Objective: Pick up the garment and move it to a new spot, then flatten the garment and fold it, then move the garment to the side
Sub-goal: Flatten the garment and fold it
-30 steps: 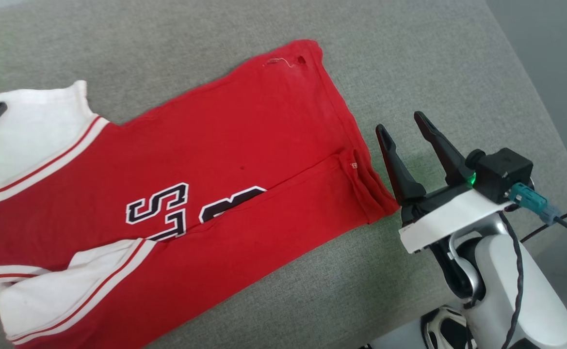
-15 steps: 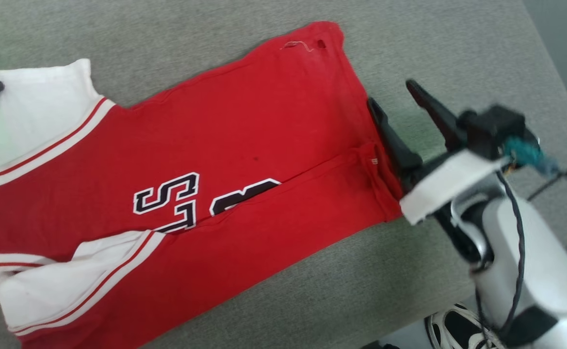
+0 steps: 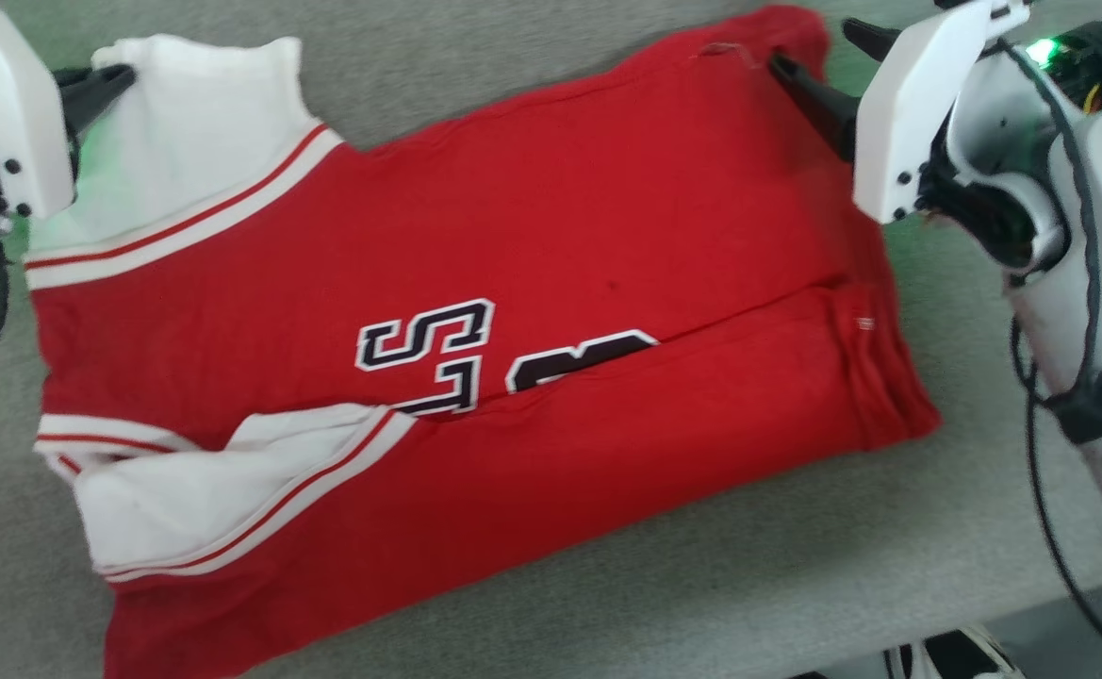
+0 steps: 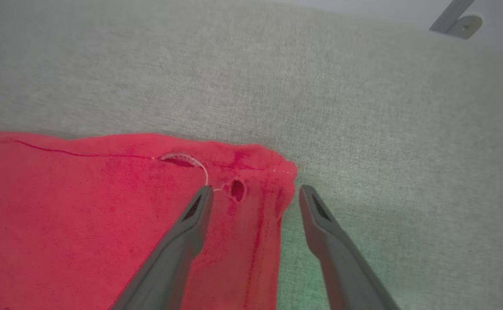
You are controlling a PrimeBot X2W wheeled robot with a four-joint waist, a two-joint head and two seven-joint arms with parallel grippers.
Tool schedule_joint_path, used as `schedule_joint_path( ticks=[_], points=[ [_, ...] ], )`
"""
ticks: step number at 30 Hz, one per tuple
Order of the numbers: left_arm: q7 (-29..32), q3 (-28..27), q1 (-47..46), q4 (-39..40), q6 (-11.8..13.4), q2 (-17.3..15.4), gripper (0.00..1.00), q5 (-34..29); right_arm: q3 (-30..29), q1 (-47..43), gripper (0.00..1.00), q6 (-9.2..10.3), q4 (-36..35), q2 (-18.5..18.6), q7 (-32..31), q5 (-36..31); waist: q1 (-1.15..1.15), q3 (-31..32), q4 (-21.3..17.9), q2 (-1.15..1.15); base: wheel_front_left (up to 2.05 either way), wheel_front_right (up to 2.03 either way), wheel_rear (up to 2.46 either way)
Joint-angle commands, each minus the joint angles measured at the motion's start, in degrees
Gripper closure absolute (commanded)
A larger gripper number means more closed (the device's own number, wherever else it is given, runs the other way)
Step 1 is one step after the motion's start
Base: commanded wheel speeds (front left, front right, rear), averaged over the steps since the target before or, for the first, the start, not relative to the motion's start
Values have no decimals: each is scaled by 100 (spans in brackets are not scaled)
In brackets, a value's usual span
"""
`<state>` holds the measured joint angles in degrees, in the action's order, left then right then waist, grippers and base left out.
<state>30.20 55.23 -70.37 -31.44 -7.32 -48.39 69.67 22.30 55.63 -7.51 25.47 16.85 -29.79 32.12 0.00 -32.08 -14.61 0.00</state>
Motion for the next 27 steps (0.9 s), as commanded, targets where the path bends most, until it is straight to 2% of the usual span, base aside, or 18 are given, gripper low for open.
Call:
schedule_joint_path(
  ticks=[1, 8, 9, 10, 11, 12, 16, 21, 23, 27],
  points=[
    [-114, 141, -17, 60, -21, 71, 100, 8, 130, 233, 0, 5, 272, 115, -377, 155, 0, -181, 269, 0, 0, 0, 0],
    [-410, 380, -107, 194, -6, 97, 100, 151, 339, 617, 0, 4, 899, 188, -838, 335, 0, -329, 456, 0, 0, 0, 0],
    [-451, 408, -134, 201, -5, 104, 100, 184, 415, 639, 6, 5, 974, 175, -879, 339, 0, -346, 477, 0, 0, 0, 0],
    [-479, 445, -165, 204, -5, 108, 100, 212, 458, 669, 51, 4, 1058, 169, -912, 373, 0, -358, 495, 0, 0, 0, 0],
    [-537, 473, -182, 223, -5, 135, 100, 251, 502, 691, 80, 4, 1093, 187, -892, 380, 0, -362, 525, 0, 0, 0, 0],
    [-621, 486, -185, 229, -5, 162, 100, 307, 482, 706, 100, 5, 1148, 185, -822, 418, 0, -350, 558, 0, 0, 0, 0],
    [-1071, 545, -133, 371, -6, 227, 100, 441, 474, 683, 100, 6, 1180, 320, -429, 466, 0, -122, 695, 0, 0, 0, 0],
    [-1765, 503, 181, 982, -7, 211, 100, 935, 388, 338, 100, 6, 823, 538, 30, 686, 0, 416, 940, 0, 0, 0, 0],
    [-1973, 510, 387, 1363, -7, 134, 100, 1141, 391, 66, 100, 5, 592, 727, 99, 764, 0, 623, 1053, 0, 0, 0, 0],
    [-2559, 708, 1083, 2386, -7, -304, 100, 1294, 322, -819, 100, 5, -196, 1276, 59, 912, 0, 1055, 1267, 0, 0, 0, 0]
  ],
)
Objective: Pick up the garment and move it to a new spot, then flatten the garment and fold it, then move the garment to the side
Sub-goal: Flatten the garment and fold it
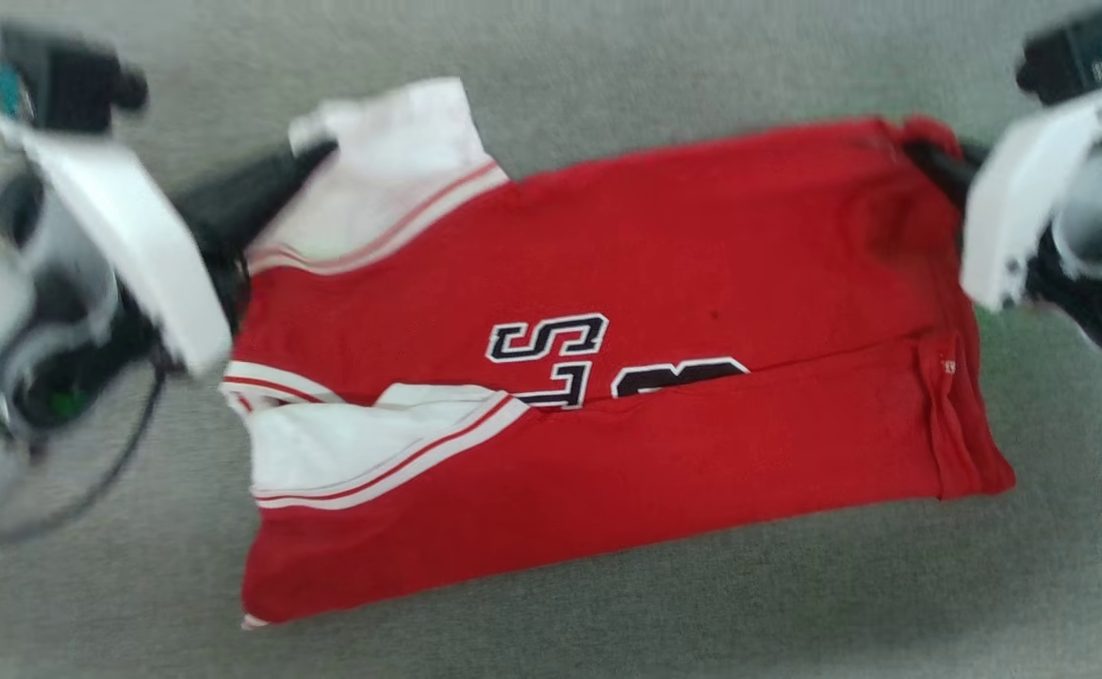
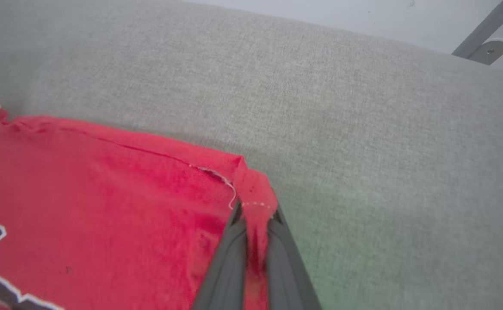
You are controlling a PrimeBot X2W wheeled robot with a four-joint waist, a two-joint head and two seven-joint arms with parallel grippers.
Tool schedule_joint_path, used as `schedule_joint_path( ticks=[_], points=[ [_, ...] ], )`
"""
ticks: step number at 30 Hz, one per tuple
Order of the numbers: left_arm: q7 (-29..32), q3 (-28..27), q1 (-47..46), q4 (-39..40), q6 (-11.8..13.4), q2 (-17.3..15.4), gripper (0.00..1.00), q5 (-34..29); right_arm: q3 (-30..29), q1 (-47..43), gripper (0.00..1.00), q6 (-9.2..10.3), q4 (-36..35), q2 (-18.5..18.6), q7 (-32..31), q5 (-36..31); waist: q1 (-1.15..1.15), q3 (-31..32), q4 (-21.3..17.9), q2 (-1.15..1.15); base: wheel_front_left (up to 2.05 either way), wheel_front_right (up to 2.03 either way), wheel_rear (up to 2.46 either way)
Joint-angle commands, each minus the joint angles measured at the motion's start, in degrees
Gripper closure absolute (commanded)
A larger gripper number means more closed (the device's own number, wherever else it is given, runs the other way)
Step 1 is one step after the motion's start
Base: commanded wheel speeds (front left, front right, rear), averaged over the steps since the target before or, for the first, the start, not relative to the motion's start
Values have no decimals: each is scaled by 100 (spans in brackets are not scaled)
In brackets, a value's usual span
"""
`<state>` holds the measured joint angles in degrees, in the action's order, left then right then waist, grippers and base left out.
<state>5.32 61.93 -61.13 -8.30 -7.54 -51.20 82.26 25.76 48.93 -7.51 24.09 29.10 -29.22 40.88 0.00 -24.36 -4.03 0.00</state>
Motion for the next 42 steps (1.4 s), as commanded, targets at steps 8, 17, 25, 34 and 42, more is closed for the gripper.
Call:
schedule_joint_path(
  ticks=[8, 17, 25, 34, 42],
  points=[
    [-1408, 431, 1786, 1366, 15, -905, 100, 216, -725, -2033, 100, 5, -1455, 612, -385, 83, 0, 704, 401, 0, 0, 0, 0],
    [-2027, 572, 3122, 1651, 15, -1026, 100, 276, -2009, -3709, 100, 5, -2509, 271, -864, -229, 0, 671, 521, 0, 0, 0, 0],
    [-2041, 598, 3043, 860, 15, -141, 100, 166, -2232, -3655, 100, 5, -2179, -341, -933, -391, 0, 465, 555, 0, 0, 0, 0],
    [-2044, 599, 2858, 80, 14, 314, 29, 11, -2296, -3399, 0, 13, -1684, -551, -705, -521, 0, 419, 557, 0, 0, 0, 0],
    [-2054, -513, 3401, -213, 14, 828, 0, -659, -3065, -3892, 0, 10, -1842, -339, -1129, -372, 0, 553, 900, 0, 0, 0, 0]
  ],
)
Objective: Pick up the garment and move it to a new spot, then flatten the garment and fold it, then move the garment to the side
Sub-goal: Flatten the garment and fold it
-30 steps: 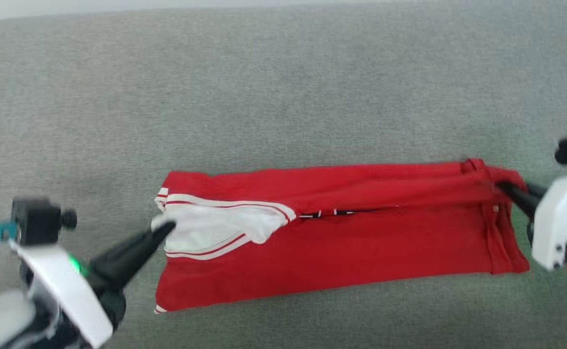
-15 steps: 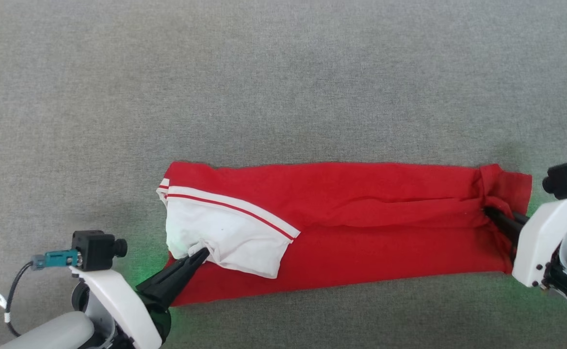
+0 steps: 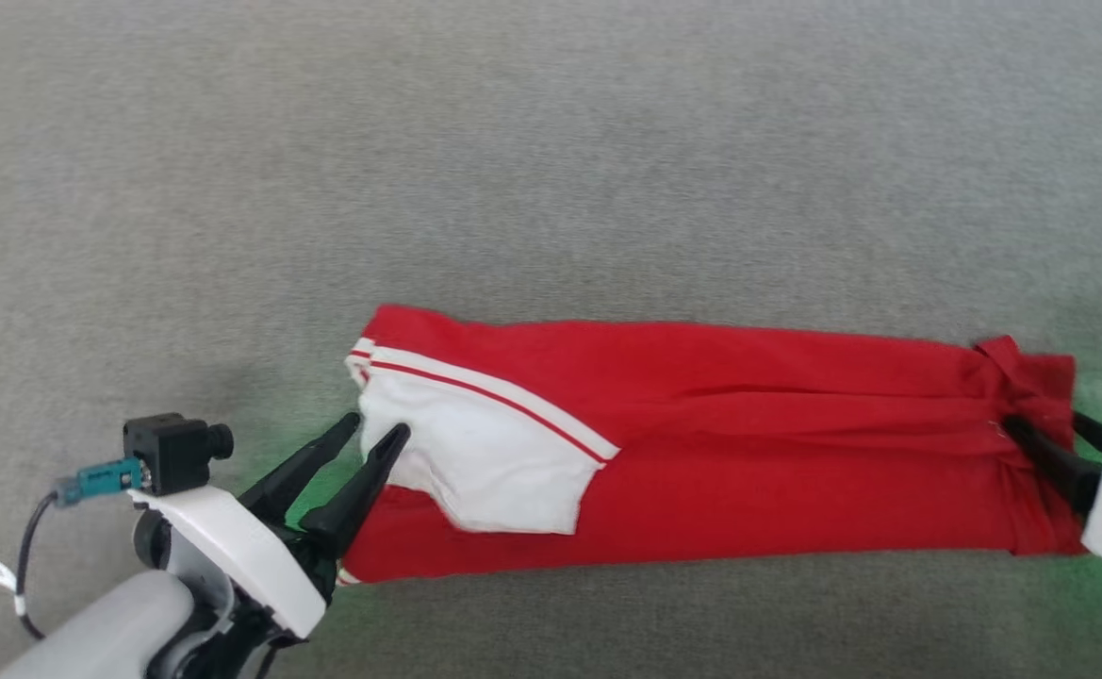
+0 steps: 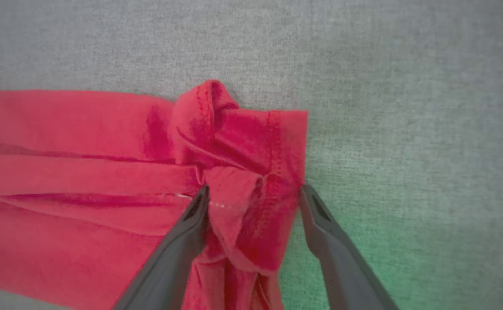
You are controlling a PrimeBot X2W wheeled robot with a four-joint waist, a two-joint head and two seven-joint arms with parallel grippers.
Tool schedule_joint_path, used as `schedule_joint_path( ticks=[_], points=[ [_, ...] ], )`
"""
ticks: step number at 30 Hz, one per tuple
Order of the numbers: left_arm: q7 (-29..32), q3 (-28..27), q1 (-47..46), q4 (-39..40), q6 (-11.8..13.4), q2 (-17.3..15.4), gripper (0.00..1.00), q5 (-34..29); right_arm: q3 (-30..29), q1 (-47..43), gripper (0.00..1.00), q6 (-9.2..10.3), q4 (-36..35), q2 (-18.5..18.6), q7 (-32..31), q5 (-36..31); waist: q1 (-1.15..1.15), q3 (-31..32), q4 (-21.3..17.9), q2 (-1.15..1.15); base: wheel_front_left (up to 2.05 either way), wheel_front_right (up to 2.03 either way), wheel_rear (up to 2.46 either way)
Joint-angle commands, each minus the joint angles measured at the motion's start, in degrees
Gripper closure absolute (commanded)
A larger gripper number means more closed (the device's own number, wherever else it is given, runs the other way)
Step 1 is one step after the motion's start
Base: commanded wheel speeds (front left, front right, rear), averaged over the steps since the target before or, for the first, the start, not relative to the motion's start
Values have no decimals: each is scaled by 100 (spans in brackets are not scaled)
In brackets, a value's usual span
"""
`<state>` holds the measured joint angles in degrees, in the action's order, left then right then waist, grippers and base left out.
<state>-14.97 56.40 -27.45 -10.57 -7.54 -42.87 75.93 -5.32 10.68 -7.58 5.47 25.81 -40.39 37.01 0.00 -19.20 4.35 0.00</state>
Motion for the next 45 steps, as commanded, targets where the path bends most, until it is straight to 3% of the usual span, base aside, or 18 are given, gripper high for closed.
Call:
schedule_joint_path(
  ticks=[1, 10, 18, 23, 24, 25, 26, 27, 28, 38, 45],
  points=[
    [-26, -191, 152, -44, 14, 144, 0, -127, -66, -120, 0, 17, 59, -35, -106, 43, 0, 56, 122, 0, 0, 0, 0],
    [-28, -1987, 1179, -695, 14, 1329, 0, -1814, -495, -404, 0, 16, 597, -266, -843, 18, 0, 286, 700, 0, 0, 0, 0],
    [-28, -3858, 1869, -380, 20, 2308, 0, -4433, -641, -508, 0, 1, 697, -427, -1105, -56, 0, 478, 1057, 0, 0, 0, 0],
    [-28, -4259, 2163, -17, 14, 2629, 0, -5224, -727, -565, 0, -10, 662, -441, -1215, -143, 0, 522, 1114, 0, 0, 0, 0],
    [-28, -4318, 2206, 43, 14, 2660, 0, -5362, -750, -562, 3, -10, 664, -446, -1232, -181, 0, 526, 1119, 0, 0, 0, 0],
    [-28, -4338, 2235, 114, 13, 2687, 0, -5457, -776, -552, 40, -10, 674, -457, -1257, -199, 0, 529, 1118, 0, 0, 0, 0],
    [-29, -4330, 2270, 176, 13, 2723, 0, -5500, -796, -535, 69, -10, 688, -472, -1277, -232, 0, 531, 1116, 0, 0, 0, 0],
    [-28, -4341, 2309, 207, 13, 2742, 0, -5540, -812, -514, 93, -9, 702, -487, -1290, -256, 0, 532, 1109, 0, 0, 0, 0],
    [-29, -4357, 2331, 236, 12, 2753, 0, -5559, -862, -492, 100, -5, 727, -507, -1270, -299, 0, 532, 1097, 0, 0, 0, 0],
    [-29, -4484, 2386, 524, 12, 2739, 0, -5447, -1640, 93, 100, 30, 814, -503, -891, -800, 0, 476, 792, 0, 0, 0, 0],
    [-29, -4510, 2289, 636, 12, 2651, 0, -5385, -2720, 305, 100, 22, 954, -164, -606, -1273, 0, 388, 571, 0, 0, 0, 0]
  ],
)
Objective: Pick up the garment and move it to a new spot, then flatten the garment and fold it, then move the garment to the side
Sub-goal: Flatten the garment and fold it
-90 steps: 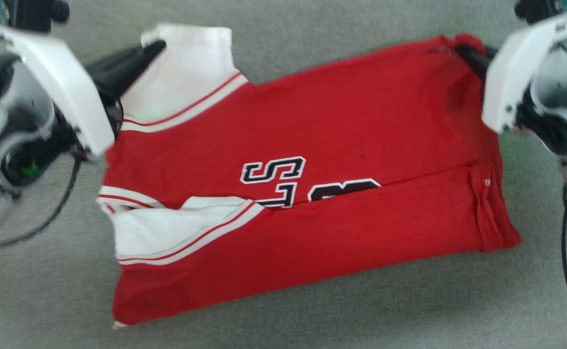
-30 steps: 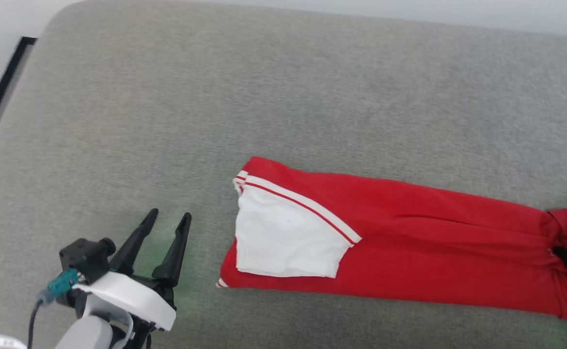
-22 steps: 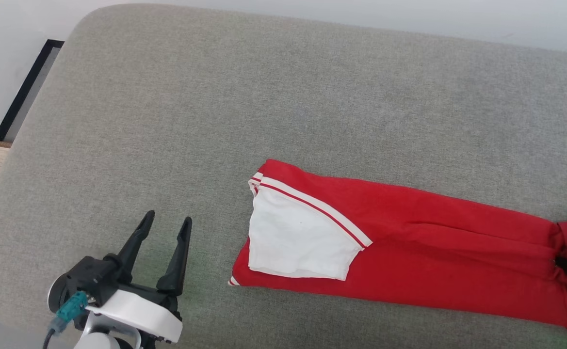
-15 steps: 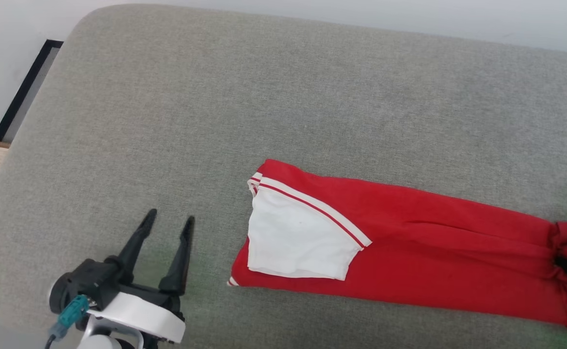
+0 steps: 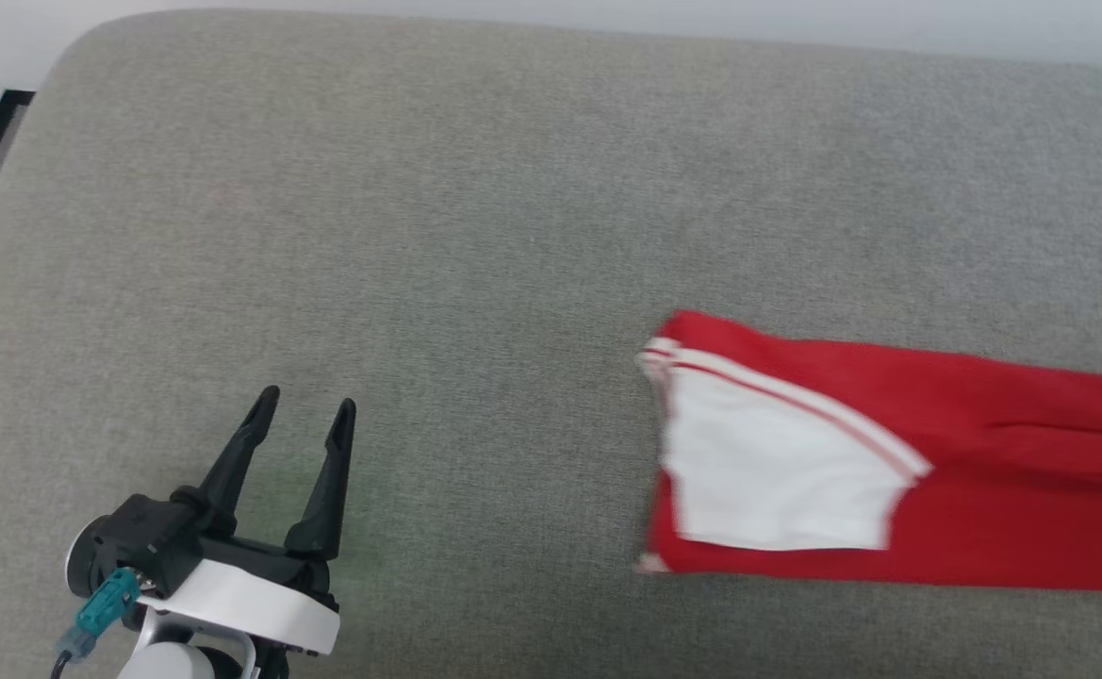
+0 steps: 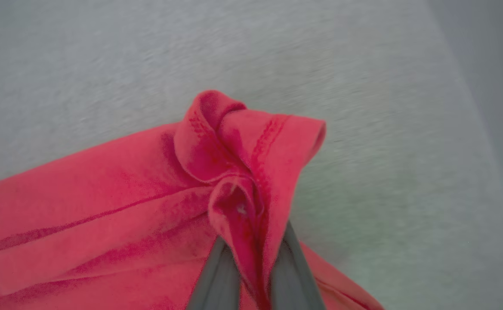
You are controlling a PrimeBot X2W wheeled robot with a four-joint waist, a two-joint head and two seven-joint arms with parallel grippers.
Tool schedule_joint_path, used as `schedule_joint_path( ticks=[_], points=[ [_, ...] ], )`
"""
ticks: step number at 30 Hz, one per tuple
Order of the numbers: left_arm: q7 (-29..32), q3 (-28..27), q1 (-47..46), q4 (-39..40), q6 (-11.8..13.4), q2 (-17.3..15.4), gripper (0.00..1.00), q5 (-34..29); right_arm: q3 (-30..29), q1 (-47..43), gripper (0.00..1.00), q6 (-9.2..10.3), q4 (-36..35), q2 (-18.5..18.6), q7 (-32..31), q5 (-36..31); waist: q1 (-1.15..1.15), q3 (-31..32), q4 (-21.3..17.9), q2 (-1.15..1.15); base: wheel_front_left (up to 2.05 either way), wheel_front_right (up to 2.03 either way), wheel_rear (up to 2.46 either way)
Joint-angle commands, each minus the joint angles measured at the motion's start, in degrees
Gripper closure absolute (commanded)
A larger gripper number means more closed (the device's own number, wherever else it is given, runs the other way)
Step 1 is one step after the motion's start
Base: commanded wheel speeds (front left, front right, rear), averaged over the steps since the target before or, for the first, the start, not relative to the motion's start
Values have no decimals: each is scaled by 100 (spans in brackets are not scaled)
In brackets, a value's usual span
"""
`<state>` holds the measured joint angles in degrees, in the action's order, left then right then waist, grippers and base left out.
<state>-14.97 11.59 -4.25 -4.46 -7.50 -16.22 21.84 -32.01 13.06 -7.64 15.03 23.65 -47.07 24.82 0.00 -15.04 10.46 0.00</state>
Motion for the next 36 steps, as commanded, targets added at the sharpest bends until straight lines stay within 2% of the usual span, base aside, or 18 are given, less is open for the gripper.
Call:
schedule_joint_path(
  ticks=[1, 2, 5, 10, 14, 19, 20, 26, 30, 36],
  points=[
    [-29, -38, -40, 32, 7, -23, 0, 30, -210, 93, 100, 29, 38, 137, 121, -132, 0, -40, -69, 0, 0, 0, 0],
    [-29, 2, -65, 39, 7, -58, 0, 27, -530, 144, 100, 29, 154, 330, 254, -294, 0, -64, -115, 0, 0, 0, 0],
    [-29, 117, -111, -6, 7, -149, 0, -13, -758, 198, 100, 25, 261, 500, 440, -575, 0, -64, -157, 0, 0, 0, 0],
    [-29, 126, -93, -17, 7, -167, 0, 3, -512, 263, 100, 21, 31, 362, 448, -371, 0, -27, -219, 0, 0, 0, 0],
    [-29, 177, -68, -56, 7, -150, 0, 8, 261, 34, 100, 18, -447, 179, 214, 21, 0, 28, -233, 0, 0, 0, 0],
    [-29, 156, -35, -64, 7, -126, 0, 33, 1340, -258, 100, 17, -1440, 52, -244, 534, 0, 97, -190, 0, 0, 0, 0],
    [-29, 156, -35, -64, 7, -126, 0, 33, 1340, -258, 100, 17, -1440, 52, -244, 534, 0, 97, -190, 0, 0, 0, 0],
    [-29, 174, -64, -84, 7, -81, 0, 47, 2534, -295, 100, 17, -2417, -107, -581, 730, 0, 114, -92, 0, 0, 0, 0],
    [-29, 191, -112, -111, 7, -52, 0, 68, 3362, -89, 100, 17, -2589, -215, -649, 695, 0, 95, -21, 0, 0, 0, 0],
    [-29, 241, -211, -141, 7, -9, 0, 111, 4189, 309, 100, 17, -2189, -299, -432, 650, 0, 43, 114, 0, 0, 0, 0]
  ],
)
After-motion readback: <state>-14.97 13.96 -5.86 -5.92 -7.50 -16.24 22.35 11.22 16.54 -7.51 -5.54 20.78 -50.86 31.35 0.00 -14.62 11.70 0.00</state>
